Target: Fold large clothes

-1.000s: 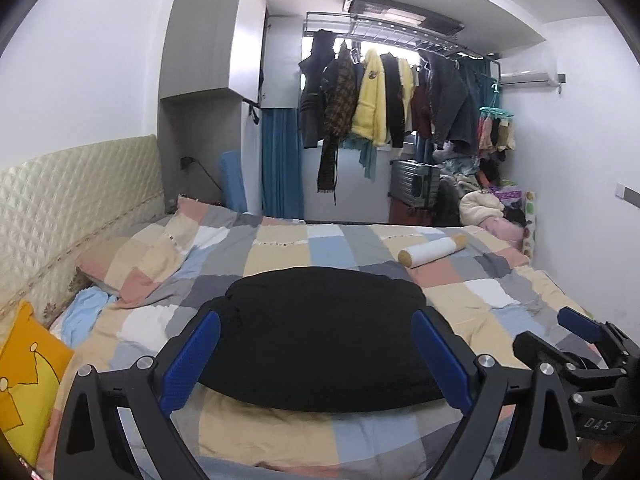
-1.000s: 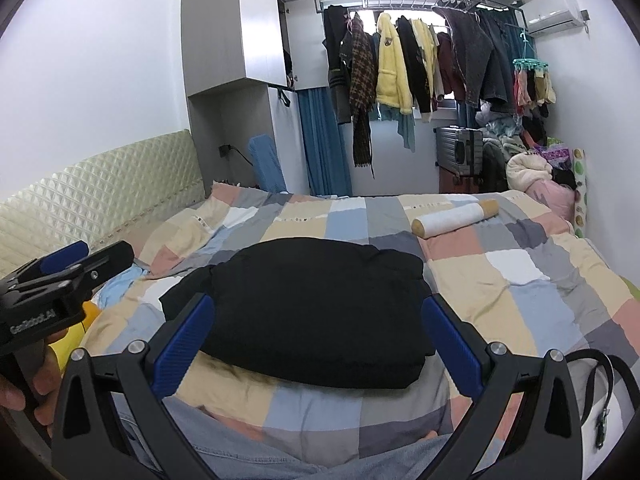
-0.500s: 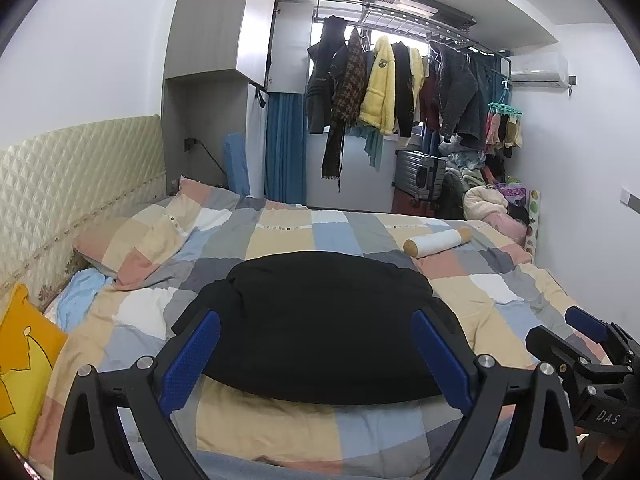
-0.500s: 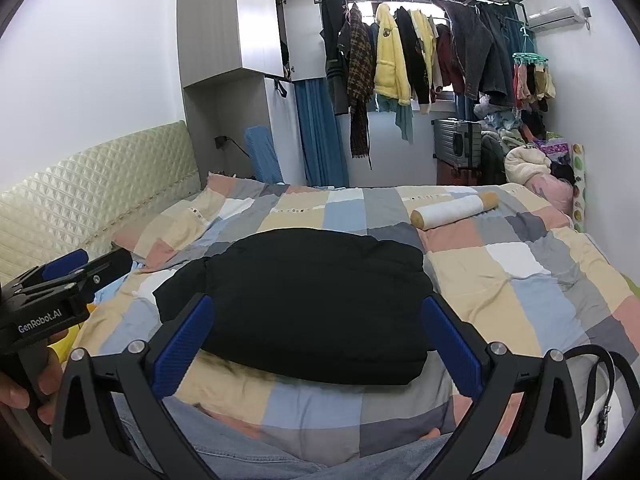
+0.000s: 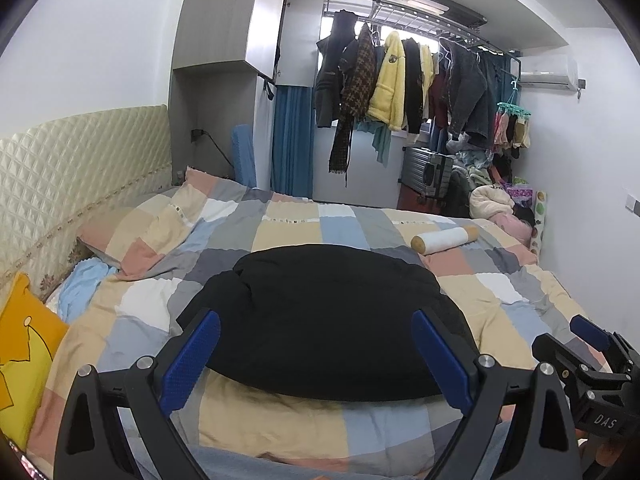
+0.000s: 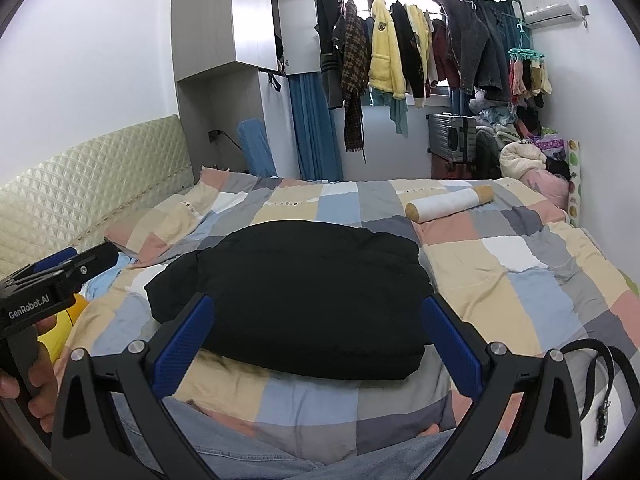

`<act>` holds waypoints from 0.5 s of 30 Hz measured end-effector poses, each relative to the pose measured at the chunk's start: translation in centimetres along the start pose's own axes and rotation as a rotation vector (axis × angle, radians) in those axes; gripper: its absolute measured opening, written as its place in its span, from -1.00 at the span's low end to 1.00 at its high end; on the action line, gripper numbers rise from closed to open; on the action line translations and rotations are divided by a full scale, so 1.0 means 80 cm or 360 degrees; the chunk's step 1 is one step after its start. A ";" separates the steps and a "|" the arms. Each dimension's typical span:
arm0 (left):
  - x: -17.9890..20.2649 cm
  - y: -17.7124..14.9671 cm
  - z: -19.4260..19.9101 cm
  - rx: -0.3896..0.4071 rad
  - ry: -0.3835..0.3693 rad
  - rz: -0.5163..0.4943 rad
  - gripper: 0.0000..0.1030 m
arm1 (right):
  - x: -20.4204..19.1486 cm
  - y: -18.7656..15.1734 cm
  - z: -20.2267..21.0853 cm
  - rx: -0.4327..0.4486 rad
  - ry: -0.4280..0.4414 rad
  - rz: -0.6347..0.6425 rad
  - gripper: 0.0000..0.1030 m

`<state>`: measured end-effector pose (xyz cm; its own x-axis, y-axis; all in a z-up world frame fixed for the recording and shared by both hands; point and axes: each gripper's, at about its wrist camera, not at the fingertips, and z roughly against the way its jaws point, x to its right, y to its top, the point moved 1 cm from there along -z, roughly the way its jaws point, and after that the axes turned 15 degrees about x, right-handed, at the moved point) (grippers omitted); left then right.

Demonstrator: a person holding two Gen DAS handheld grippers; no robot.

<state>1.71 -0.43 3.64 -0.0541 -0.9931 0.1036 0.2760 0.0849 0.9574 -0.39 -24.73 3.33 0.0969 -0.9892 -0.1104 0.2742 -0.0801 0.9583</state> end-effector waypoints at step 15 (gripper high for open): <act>0.001 0.002 0.001 -0.0009 -0.0022 -0.0037 0.89 | 0.007 -0.001 0.004 -0.0022 -0.0014 -0.0032 1.00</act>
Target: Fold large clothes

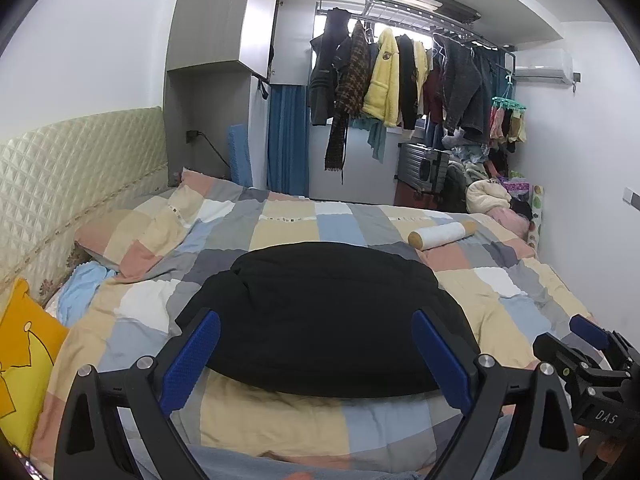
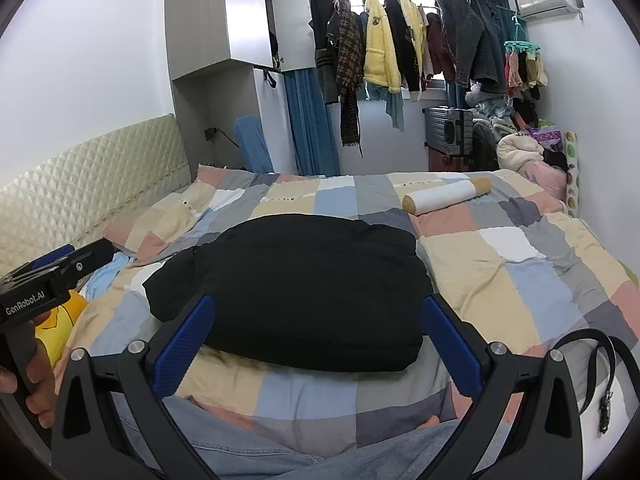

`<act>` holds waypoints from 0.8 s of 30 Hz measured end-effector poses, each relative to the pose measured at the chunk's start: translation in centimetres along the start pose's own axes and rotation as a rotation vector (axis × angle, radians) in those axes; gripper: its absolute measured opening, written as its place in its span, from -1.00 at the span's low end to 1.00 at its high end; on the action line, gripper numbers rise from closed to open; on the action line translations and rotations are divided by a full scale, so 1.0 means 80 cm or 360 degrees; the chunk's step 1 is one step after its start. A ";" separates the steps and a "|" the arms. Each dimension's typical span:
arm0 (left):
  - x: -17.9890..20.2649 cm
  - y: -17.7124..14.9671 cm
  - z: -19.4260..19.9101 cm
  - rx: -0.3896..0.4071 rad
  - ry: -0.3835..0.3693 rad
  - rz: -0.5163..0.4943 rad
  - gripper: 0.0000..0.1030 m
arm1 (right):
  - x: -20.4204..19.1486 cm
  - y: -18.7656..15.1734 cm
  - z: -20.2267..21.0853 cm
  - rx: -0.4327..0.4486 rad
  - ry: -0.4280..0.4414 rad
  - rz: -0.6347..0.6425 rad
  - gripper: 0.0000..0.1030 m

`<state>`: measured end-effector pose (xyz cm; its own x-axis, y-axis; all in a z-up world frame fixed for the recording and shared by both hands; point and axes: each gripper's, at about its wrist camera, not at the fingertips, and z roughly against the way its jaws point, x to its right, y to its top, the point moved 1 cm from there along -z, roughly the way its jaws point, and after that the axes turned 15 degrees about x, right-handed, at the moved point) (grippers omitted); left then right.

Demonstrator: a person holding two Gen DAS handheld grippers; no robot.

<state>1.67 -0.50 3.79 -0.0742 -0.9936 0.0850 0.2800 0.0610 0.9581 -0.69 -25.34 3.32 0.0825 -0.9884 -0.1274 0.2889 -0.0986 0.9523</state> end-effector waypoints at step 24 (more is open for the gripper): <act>-0.001 -0.005 0.003 -0.0031 -0.0095 0.0010 0.89 | -0.003 -0.007 -0.002 0.0000 -0.0024 0.0019 1.00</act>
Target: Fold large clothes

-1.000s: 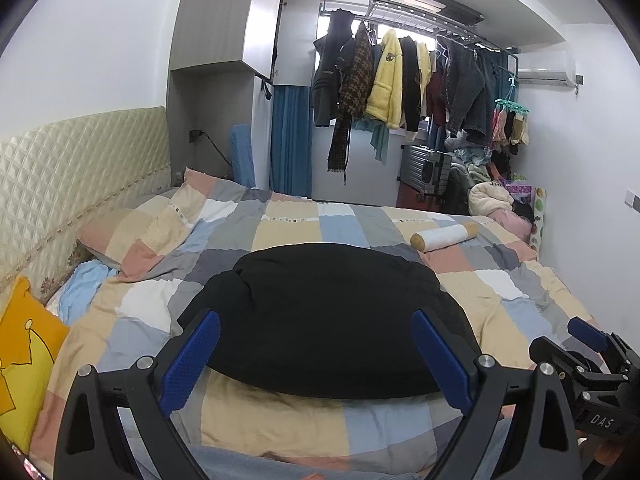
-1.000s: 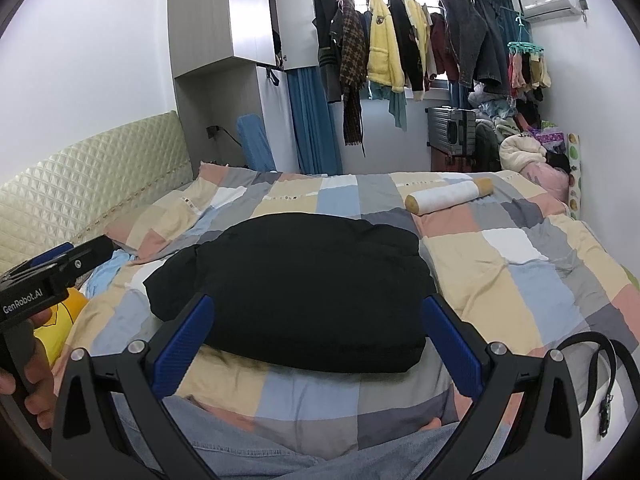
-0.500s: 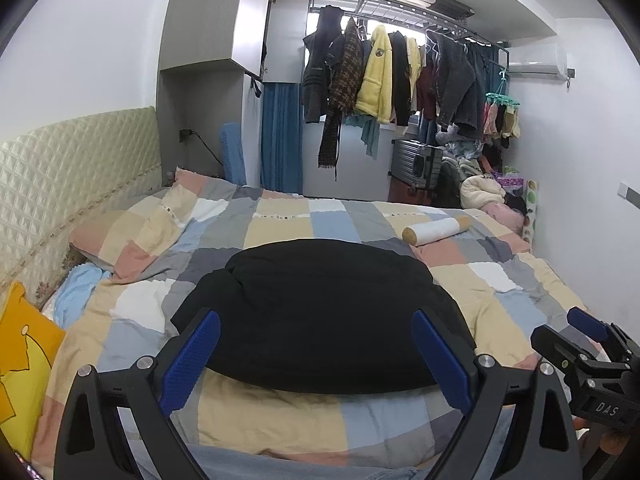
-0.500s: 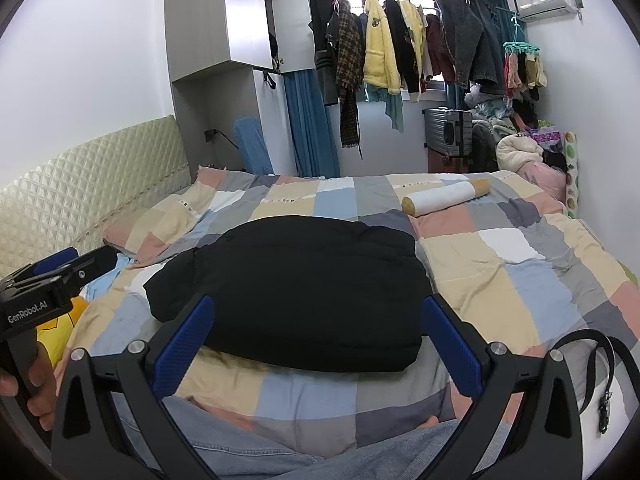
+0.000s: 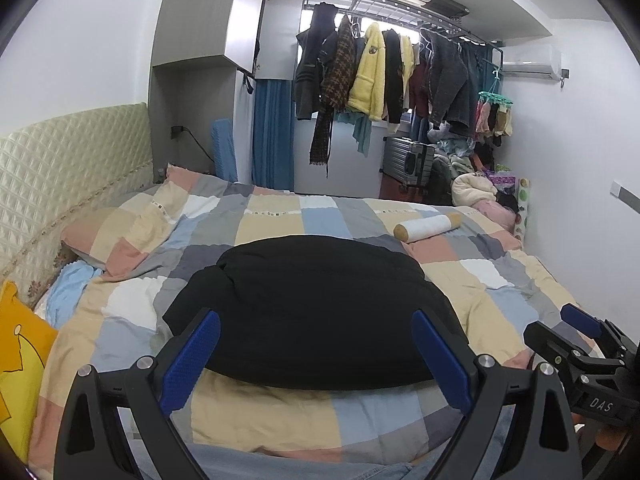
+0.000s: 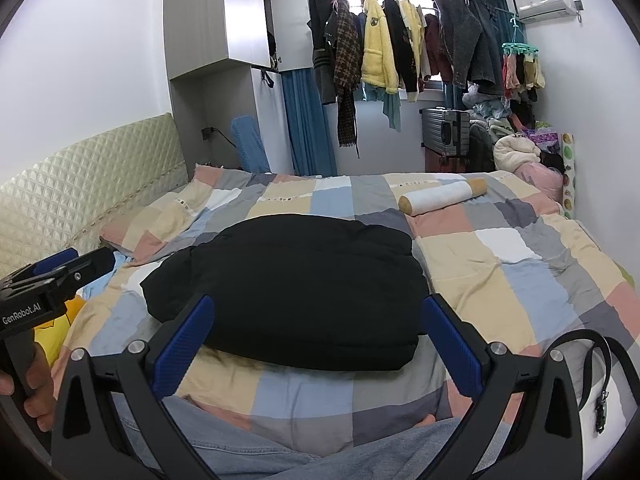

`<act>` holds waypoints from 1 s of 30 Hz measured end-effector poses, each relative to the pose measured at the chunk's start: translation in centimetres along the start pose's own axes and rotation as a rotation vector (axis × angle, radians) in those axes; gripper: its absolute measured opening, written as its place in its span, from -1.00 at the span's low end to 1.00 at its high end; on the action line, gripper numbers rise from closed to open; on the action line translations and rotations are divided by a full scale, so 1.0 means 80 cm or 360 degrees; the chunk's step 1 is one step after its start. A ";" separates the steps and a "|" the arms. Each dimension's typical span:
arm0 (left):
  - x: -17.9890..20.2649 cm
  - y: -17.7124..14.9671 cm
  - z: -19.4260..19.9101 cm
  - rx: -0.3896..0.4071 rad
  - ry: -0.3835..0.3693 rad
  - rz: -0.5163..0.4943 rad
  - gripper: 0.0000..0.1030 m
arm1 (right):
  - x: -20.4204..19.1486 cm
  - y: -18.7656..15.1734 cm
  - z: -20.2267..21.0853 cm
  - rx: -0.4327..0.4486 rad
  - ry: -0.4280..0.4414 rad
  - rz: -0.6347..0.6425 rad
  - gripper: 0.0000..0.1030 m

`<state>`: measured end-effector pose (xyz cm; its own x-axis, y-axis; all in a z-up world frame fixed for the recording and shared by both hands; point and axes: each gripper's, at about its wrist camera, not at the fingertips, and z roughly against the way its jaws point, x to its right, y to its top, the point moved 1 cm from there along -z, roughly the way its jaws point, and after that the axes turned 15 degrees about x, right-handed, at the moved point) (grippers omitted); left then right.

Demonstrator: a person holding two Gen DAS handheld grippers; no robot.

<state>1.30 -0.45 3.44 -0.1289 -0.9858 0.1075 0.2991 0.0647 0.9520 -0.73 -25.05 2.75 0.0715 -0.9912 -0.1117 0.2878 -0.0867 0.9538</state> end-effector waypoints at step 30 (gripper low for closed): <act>0.001 0.006 0.010 0.0031 -0.0011 -0.0001 0.89 | -0.006 0.000 0.003 0.0000 -0.0008 0.0011 1.00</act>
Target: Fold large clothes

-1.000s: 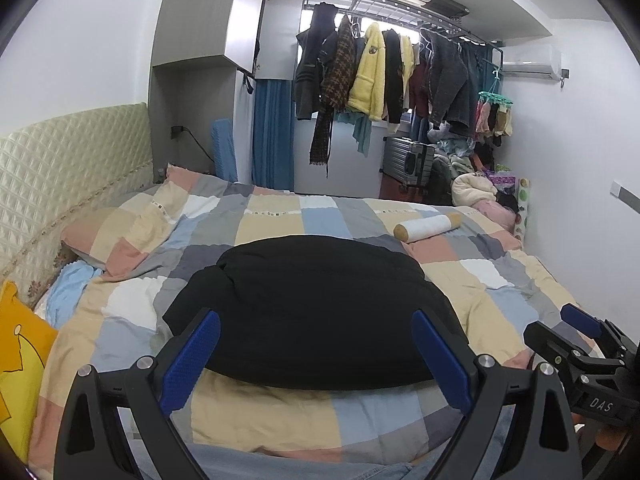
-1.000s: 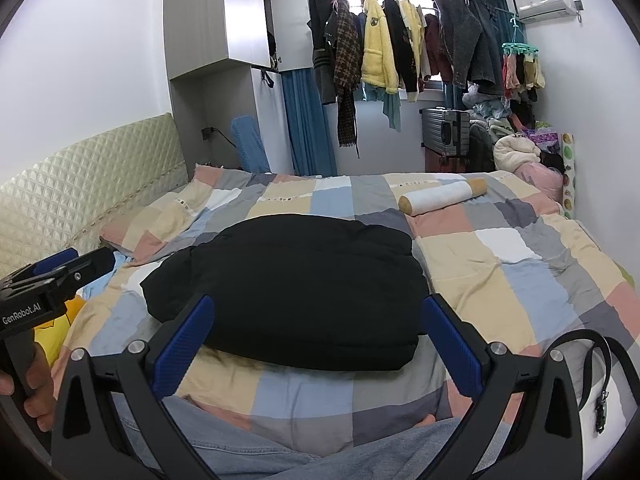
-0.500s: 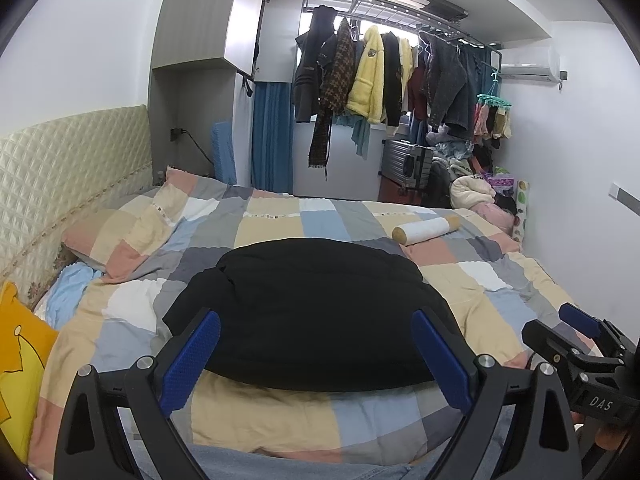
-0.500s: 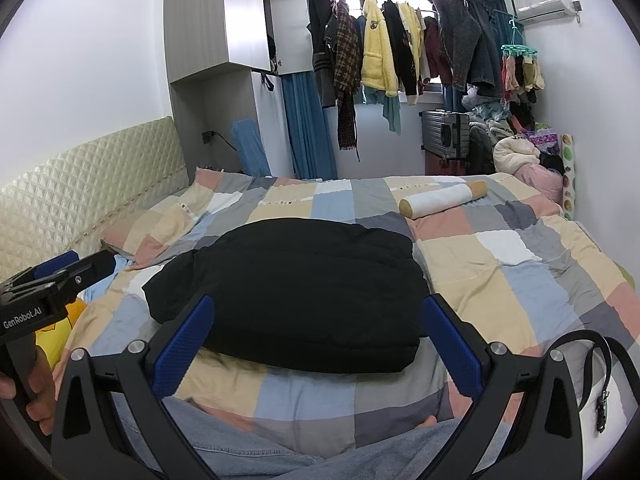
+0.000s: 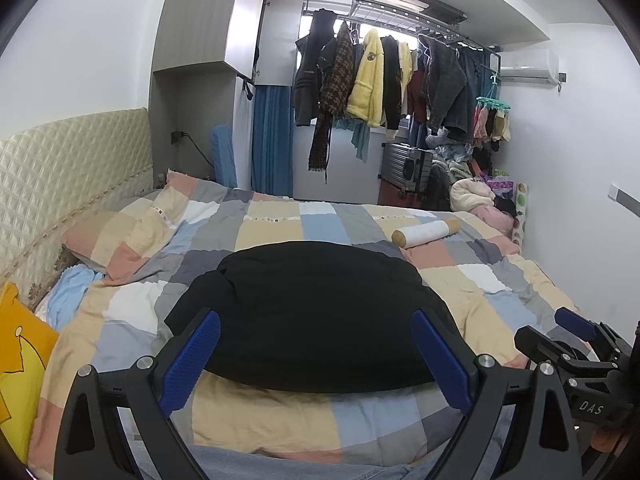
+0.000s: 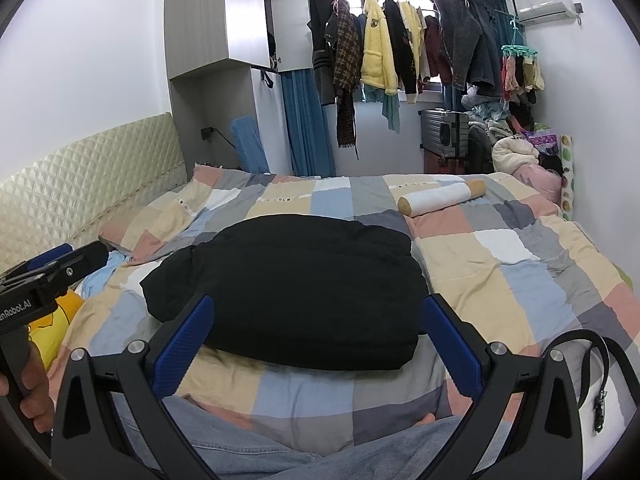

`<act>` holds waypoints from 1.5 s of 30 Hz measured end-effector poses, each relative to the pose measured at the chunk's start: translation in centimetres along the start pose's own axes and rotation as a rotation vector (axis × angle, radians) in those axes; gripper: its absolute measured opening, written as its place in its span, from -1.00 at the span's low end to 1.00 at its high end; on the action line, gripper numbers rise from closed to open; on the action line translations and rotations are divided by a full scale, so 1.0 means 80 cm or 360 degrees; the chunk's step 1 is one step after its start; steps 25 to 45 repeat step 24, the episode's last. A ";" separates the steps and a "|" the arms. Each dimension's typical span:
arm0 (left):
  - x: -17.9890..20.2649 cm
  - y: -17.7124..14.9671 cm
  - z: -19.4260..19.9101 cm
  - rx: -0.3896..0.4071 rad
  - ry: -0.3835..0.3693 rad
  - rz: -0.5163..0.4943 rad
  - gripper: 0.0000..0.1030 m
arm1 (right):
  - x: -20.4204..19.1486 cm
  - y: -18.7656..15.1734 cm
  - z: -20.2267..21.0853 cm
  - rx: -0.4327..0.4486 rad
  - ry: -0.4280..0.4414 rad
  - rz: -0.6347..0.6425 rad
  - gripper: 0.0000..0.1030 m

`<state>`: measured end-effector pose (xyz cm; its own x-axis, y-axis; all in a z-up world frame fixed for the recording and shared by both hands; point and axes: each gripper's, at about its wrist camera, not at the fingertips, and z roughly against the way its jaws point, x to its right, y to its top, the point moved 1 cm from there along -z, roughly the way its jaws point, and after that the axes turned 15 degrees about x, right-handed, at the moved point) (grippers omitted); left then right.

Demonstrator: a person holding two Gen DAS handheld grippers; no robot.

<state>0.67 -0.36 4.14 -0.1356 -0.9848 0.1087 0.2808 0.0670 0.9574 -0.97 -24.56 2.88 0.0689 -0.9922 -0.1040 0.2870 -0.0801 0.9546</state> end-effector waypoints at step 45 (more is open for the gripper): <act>-0.001 0.000 0.003 0.0006 0.0015 0.0005 0.89 | 0.001 0.000 0.000 -0.0002 -0.0003 -0.0004 1.00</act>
